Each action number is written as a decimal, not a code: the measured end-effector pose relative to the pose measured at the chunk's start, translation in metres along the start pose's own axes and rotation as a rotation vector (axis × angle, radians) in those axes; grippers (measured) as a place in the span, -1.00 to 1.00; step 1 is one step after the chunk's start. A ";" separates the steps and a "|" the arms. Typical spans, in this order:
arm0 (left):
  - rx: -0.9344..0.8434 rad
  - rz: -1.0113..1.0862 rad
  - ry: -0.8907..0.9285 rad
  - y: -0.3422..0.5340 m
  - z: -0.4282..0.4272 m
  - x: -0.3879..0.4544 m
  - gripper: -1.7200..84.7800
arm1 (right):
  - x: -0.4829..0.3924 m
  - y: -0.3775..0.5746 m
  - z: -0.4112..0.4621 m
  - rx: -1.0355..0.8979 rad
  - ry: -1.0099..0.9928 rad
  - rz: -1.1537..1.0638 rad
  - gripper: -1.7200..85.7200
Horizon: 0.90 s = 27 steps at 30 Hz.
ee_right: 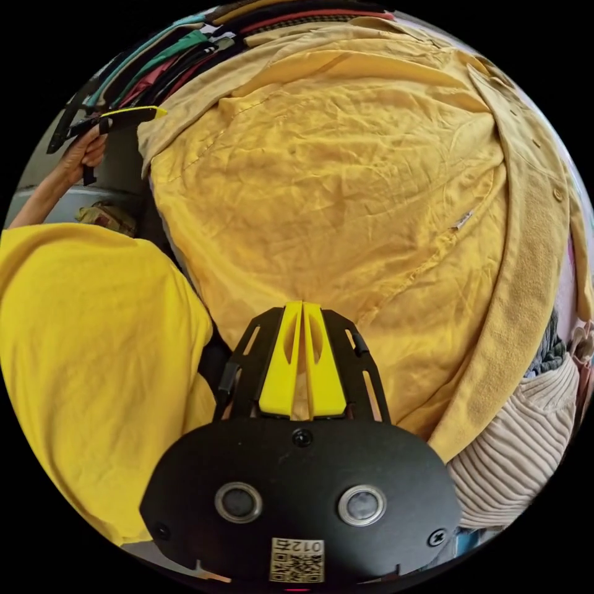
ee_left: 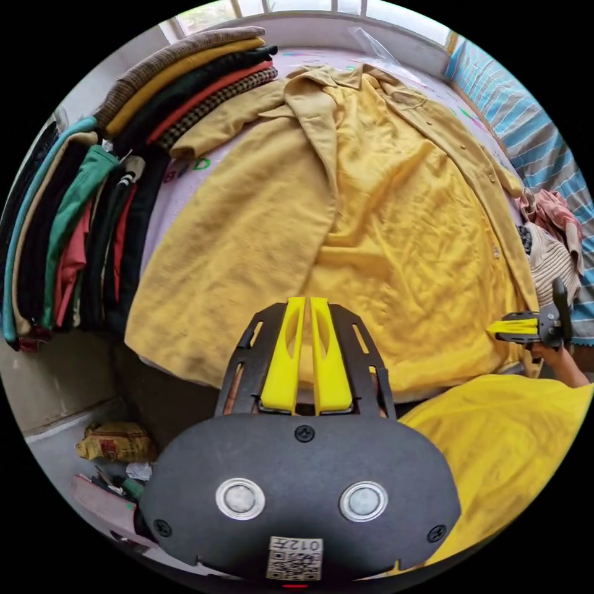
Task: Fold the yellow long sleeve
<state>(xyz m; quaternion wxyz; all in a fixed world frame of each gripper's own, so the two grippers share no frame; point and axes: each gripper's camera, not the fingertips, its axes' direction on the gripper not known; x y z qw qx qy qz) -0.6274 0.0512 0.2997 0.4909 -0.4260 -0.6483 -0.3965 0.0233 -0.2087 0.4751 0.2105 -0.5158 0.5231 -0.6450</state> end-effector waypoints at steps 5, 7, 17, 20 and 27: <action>0.026 0.093 -0.054 0.000 0.027 0.000 -0.83 | 0.012 -0.004 -0.014 -0.035 0.029 0.042 -0.94; 0.042 0.129 -0.063 -0.002 0.034 0.002 -0.80 | 0.026 -0.011 -0.040 0.011 0.012 0.075 -0.94; -0.018 0.113 -0.035 0.001 0.053 -0.045 -0.90 | 0.110 -0.137 -0.131 0.198 0.047 0.021 -0.94; 0.005 0.057 0.036 0.006 0.040 -0.068 -0.93 | 0.160 -0.197 -0.170 0.309 0.063 0.058 -0.93; 0.075 0.000 0.234 0.025 0.013 -0.125 -0.95 | 0.320 -0.346 -0.237 0.526 -0.163 0.356 -0.86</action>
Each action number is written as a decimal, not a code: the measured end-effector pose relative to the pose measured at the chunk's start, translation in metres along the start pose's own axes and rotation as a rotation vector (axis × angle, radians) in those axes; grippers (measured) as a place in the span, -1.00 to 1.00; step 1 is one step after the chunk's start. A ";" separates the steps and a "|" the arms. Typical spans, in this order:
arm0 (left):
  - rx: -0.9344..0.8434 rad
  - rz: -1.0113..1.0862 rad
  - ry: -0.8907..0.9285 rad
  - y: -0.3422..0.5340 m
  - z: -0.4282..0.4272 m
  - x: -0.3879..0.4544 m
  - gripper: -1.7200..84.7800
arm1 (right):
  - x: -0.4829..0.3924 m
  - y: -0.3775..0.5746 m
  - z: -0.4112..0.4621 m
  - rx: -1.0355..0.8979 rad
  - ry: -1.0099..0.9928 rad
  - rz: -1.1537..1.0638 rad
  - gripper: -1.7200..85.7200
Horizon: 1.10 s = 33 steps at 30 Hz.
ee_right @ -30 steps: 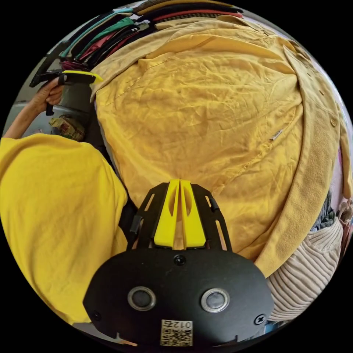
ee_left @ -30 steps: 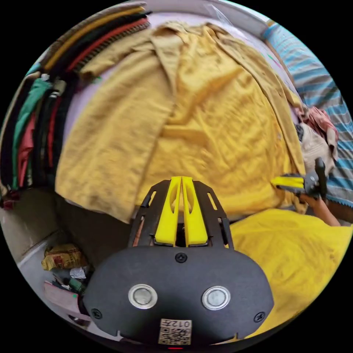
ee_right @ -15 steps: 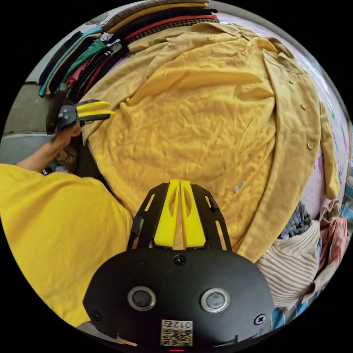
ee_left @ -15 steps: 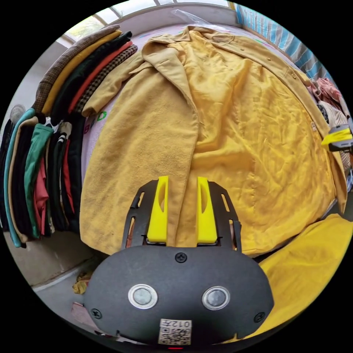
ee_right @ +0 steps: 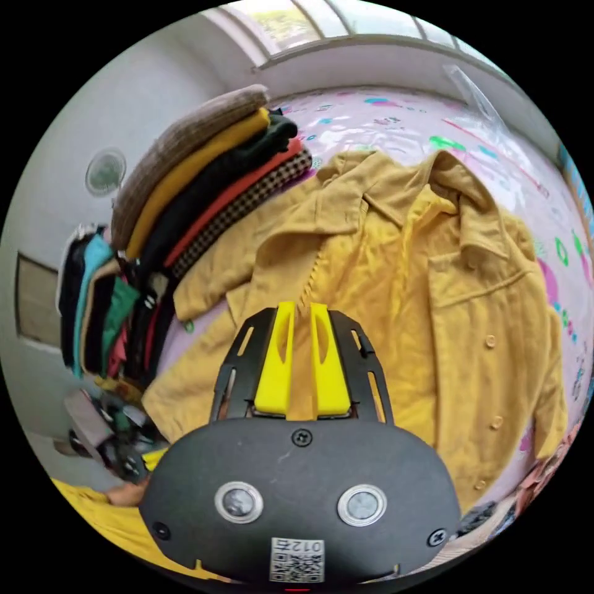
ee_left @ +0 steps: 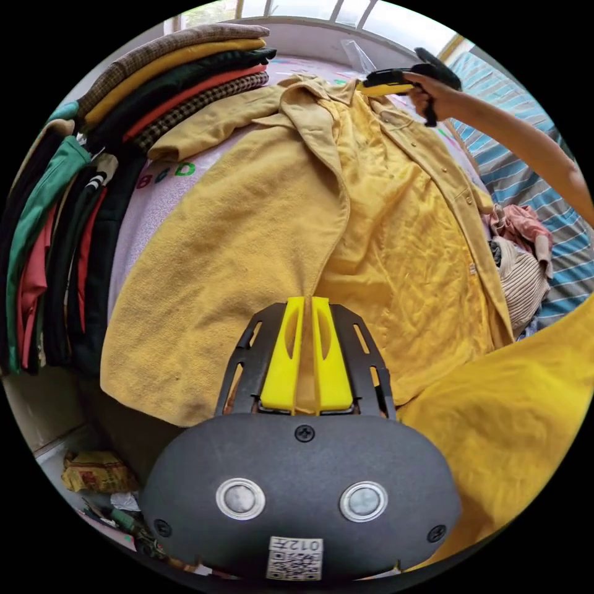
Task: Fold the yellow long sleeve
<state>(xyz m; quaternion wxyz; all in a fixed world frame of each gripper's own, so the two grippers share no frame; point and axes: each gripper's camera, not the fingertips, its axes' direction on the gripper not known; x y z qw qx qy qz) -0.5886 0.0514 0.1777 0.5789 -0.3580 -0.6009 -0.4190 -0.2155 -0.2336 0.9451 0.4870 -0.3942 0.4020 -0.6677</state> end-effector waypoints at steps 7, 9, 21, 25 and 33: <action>0.030 0.038 0.044 0.006 -0.022 -0.036 -0.95 | 0.154 -0.047 0.071 0.172 -0.608 0.686 -0.84; 0.022 0.060 0.032 0.005 -0.025 -0.039 -0.95 | 0.176 -0.040 0.083 0.220 -0.671 0.781 -0.86; -0.029 0.100 0.047 0.001 -0.032 -0.071 -0.95 | 0.253 0.001 0.060 0.366 -0.633 0.972 -0.82; -0.035 0.096 0.062 -0.002 -0.035 -0.087 -0.96 | 0.265 -0.010 0.088 0.282 -0.717 0.946 -0.80; -0.011 0.090 0.066 -0.017 -0.065 -0.118 -0.96 | 0.243 -0.054 0.067 0.380 -0.630 0.734 -0.89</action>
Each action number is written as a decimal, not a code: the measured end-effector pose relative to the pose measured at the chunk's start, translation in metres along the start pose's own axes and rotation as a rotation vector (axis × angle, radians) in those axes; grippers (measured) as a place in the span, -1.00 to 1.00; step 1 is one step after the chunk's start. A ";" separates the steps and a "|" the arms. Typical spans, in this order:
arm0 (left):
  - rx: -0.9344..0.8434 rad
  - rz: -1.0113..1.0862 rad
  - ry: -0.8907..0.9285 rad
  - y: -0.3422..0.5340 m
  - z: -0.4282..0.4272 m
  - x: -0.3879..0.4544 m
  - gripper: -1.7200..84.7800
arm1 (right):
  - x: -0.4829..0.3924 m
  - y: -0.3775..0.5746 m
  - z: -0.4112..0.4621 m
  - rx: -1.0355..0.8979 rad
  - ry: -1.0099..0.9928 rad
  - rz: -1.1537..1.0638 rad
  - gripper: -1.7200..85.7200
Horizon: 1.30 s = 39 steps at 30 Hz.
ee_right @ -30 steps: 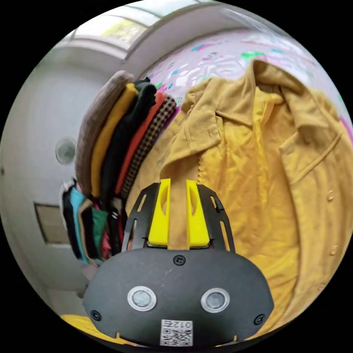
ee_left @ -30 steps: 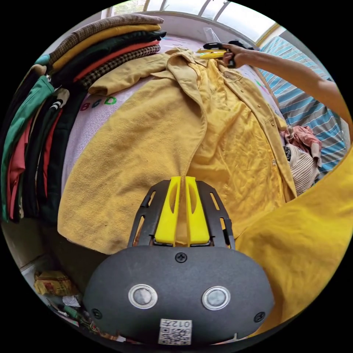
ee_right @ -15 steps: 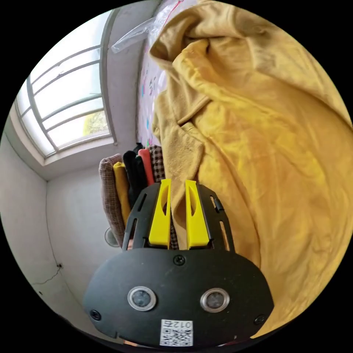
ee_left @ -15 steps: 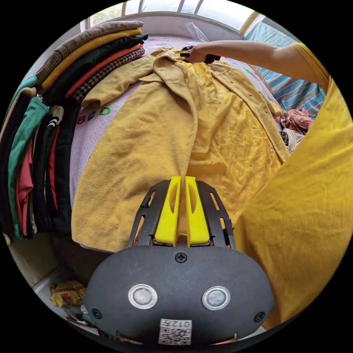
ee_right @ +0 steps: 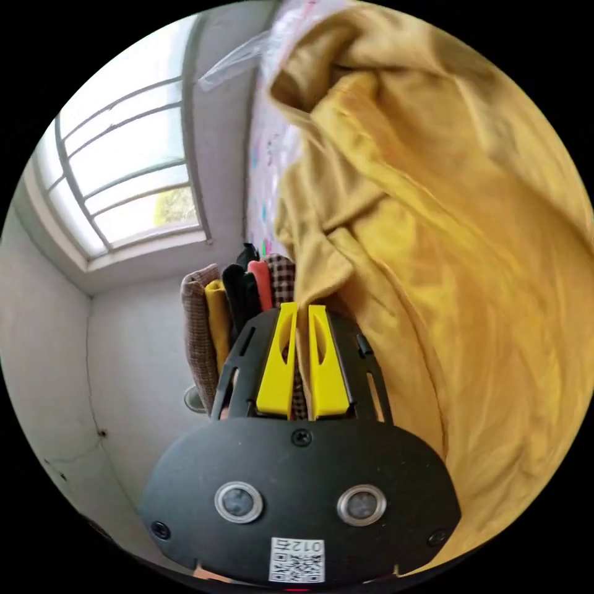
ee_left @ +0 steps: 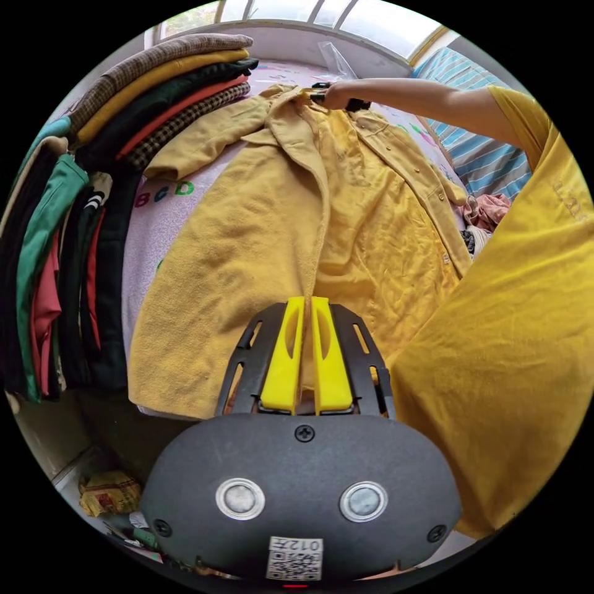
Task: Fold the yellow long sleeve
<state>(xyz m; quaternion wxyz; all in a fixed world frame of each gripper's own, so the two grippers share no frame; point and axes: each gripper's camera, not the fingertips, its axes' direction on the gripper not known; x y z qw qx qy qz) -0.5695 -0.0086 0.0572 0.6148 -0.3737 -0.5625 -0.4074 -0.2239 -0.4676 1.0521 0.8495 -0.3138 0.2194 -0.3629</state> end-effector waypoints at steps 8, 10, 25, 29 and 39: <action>0.054 0.103 0.328 -0.059 -0.033 0.007 -0.95 | -0.230 -0.056 -0.019 -0.173 0.465 -0.716 -0.91; -0.105 0.121 0.342 -0.075 0.009 0.021 -0.95 | -0.208 -0.053 -0.008 -0.225 0.637 -0.738 -0.92; -0.509 0.117 0.250 -0.121 0.111 0.032 -0.94 | -0.035 -0.012 0.059 -0.214 0.803 -0.615 -0.93; -0.537 0.140 0.235 -0.127 0.123 0.036 -0.92 | -0.016 0.001 0.074 -0.222 0.918 -0.548 -0.93; -0.134 -0.217 0.060 -0.053 -0.013 -0.095 -0.84 | -0.039 0.123 0.025 -0.106 0.921 -0.759 -0.95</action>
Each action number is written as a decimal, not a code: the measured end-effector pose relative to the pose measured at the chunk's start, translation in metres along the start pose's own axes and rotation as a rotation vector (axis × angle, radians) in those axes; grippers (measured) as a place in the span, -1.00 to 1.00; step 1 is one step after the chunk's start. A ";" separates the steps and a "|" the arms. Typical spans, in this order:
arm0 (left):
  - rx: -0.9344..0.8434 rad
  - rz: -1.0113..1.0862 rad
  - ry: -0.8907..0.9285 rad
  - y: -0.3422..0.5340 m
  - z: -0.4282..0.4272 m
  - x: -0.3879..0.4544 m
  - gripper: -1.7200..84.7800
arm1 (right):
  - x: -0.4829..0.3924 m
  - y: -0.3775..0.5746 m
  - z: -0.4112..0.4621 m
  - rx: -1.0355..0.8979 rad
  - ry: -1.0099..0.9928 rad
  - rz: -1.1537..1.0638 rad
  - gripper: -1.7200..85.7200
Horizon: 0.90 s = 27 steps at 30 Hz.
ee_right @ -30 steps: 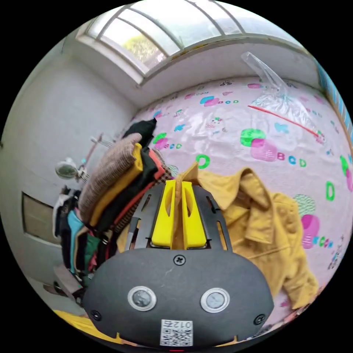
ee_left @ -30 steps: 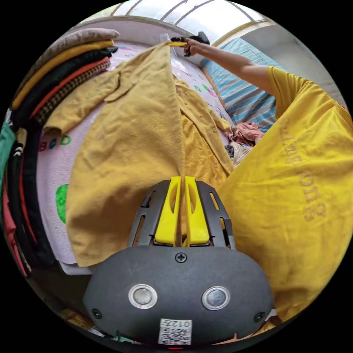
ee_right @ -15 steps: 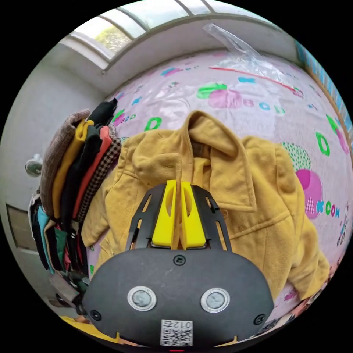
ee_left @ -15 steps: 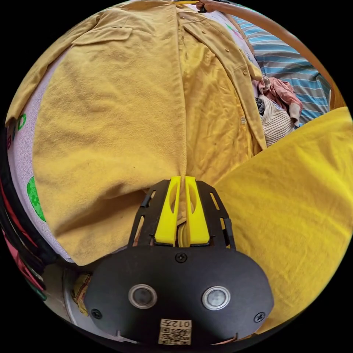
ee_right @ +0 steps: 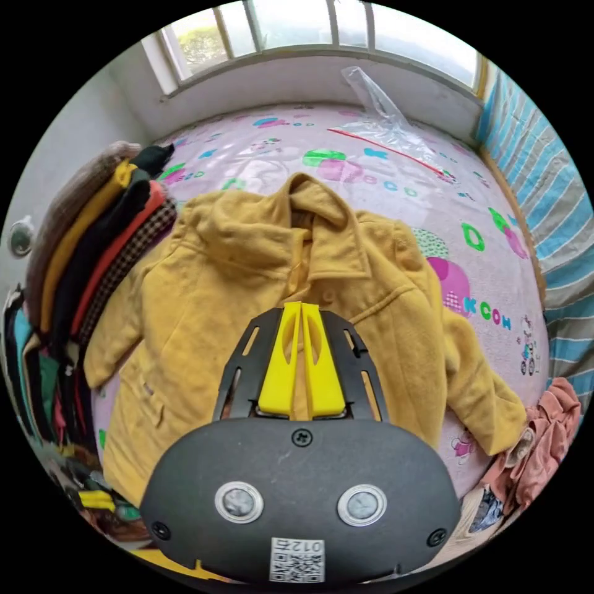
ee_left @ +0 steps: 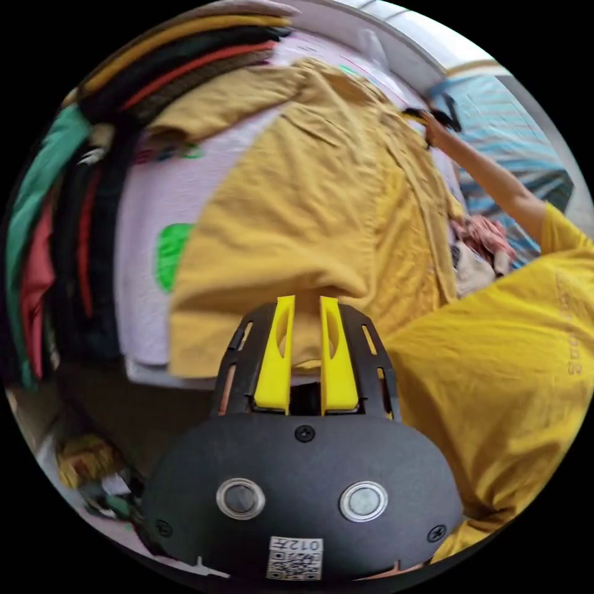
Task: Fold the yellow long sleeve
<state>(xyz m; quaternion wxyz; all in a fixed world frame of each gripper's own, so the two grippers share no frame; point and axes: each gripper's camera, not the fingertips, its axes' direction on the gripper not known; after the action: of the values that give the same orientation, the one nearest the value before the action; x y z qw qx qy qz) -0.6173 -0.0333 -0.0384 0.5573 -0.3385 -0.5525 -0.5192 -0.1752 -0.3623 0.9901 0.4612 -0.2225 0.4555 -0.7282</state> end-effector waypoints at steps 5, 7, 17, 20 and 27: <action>-0.056 -0.130 -0.078 0.037 0.006 -0.088 -0.79 | -0.098 0.124 -0.035 -0.112 -0.352 -0.349 -0.95; -0.155 -0.087 -0.044 0.035 0.037 -0.098 -0.78 | -0.163 0.208 -0.050 -0.203 -0.488 -0.526 -0.94; -0.240 -0.094 -0.151 0.032 0.082 -0.092 -0.91 | -0.304 0.462 -0.094 -0.357 -0.420 -0.978 -0.82; -0.245 -0.074 -0.173 0.033 0.080 -0.086 -0.95 | -0.287 0.458 -0.074 -0.434 -0.410 -0.781 -0.76; -0.235 -0.042 -0.121 0.047 0.066 -0.088 -0.96 | -0.285 0.445 -0.066 -0.460 -0.453 -0.716 -0.87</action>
<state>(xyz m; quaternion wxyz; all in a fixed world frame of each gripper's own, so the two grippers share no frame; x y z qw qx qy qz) -0.5771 0.0580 -0.1037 0.4685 -0.4206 -0.5273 -0.5706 0.1201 -0.1539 0.5986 0.2080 -0.6147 0.3877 -0.6546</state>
